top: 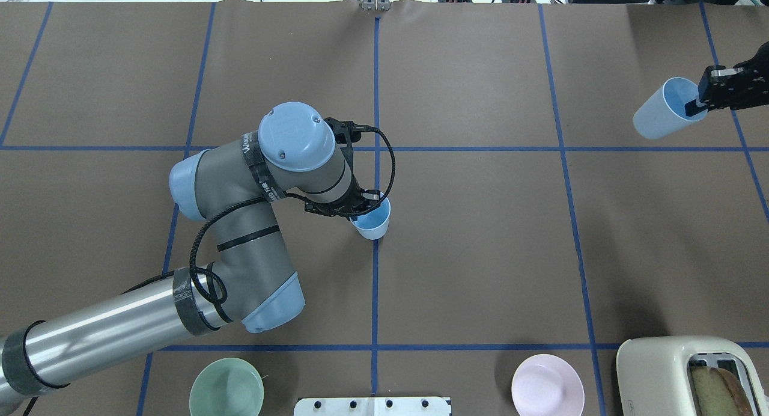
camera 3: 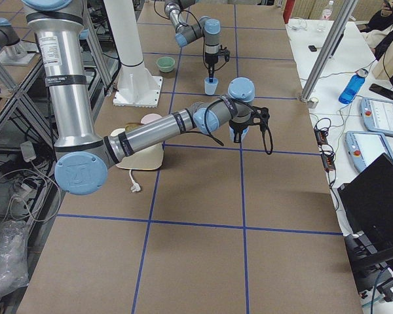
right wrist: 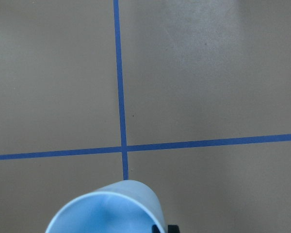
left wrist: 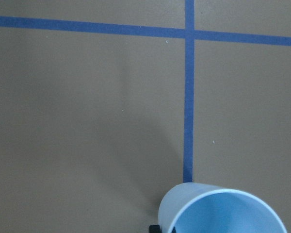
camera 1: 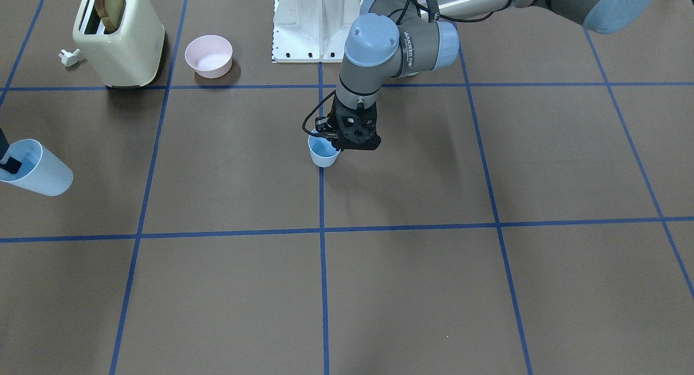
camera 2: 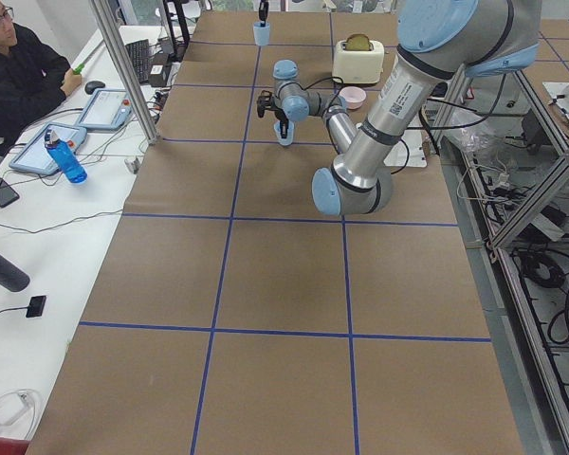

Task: Stack blue cups with both arms
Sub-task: 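Set the cup at center with the left gripper while the right lifts its cup, then open the left gripper and withdraw it while the right gripper carries its cup inward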

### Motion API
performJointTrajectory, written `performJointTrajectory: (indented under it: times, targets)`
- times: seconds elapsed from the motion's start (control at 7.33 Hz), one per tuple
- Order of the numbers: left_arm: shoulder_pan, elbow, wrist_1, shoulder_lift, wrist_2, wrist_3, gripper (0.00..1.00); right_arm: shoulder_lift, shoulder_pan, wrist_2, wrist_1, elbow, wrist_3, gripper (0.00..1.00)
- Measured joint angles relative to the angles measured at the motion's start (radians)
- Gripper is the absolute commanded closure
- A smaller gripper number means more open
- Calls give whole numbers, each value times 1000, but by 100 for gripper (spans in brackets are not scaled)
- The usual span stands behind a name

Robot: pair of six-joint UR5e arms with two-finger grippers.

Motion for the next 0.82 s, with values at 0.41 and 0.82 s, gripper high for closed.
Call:
performJointTrajectory:
  times: [0.41, 0.82]
  targets:
    - [7, 2, -17, 3, 9, 1, 3, 3, 5, 4, -2, 0, 0, 100]
    - [9, -6, -50, 9, 10, 8, 2, 16, 10, 8, -14, 2, 0, 100]
